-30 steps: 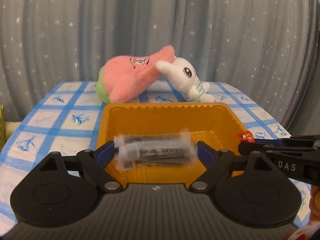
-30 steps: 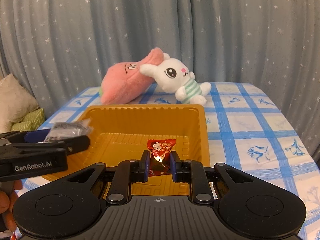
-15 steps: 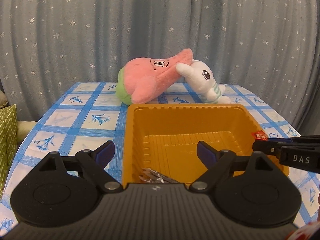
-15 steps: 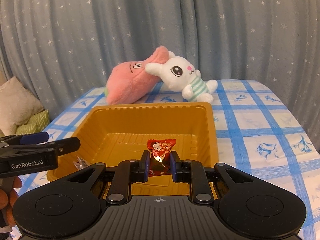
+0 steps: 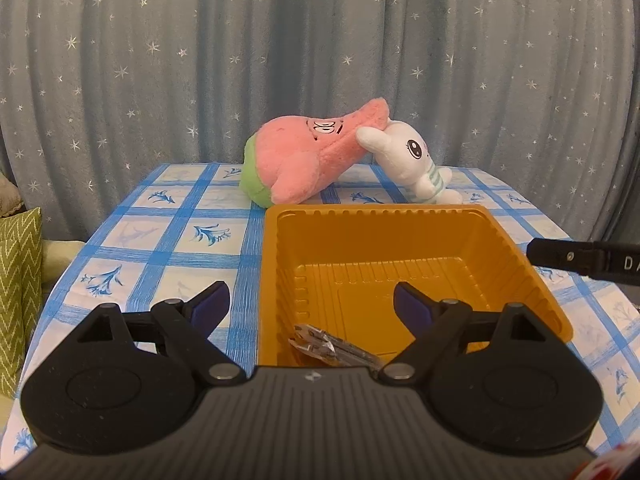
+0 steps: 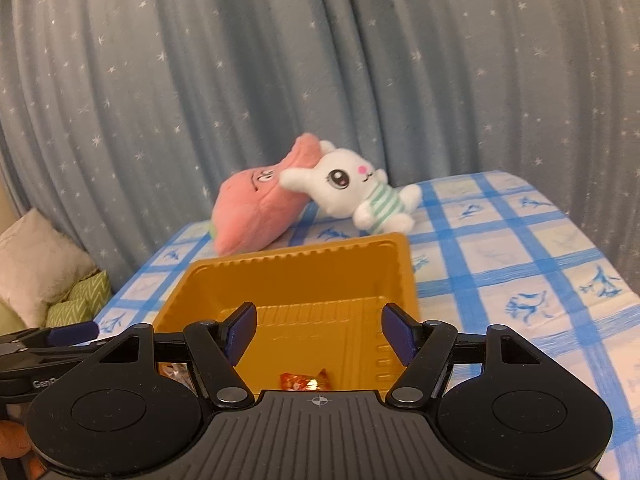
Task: Organize snacks
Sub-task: 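Carry both snacks over the orange tray and open both tools to drop them, then grasp the green-and-black sausage pack with the left tool while the right tool grasps a red packet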
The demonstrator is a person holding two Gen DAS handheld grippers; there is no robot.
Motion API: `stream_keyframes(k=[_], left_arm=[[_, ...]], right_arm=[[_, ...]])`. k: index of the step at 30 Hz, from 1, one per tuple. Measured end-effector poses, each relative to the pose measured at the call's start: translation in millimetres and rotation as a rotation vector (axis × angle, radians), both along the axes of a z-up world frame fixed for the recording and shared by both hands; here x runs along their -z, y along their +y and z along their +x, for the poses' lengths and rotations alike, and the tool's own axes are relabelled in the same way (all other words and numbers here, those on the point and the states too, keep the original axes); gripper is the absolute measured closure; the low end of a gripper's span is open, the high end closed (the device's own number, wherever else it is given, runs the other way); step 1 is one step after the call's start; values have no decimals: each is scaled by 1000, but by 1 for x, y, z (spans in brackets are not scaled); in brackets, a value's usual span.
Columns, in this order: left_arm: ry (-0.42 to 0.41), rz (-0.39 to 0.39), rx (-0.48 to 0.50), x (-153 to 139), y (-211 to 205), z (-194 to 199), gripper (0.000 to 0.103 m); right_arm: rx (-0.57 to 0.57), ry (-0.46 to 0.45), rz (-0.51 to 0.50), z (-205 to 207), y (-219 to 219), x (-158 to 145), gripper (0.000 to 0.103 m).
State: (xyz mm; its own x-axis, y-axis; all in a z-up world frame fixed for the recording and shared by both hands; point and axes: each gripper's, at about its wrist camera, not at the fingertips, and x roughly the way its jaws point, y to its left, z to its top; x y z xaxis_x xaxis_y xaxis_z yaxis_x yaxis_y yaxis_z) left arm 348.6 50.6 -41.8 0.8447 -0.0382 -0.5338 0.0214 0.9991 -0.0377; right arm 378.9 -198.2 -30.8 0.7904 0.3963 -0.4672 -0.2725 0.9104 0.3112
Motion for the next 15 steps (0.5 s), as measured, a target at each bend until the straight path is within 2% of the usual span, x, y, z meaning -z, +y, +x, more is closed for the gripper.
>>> stream_keyframes(k=[7,15], left_arm=[[4,10,6,-7,0,-30,15],[20,3,-17,-9,4,-86,15]], right_arm=[[26,-24,-46,-26,-11,-9,34],[38,-12,-62,-75,-25,-11,34]])
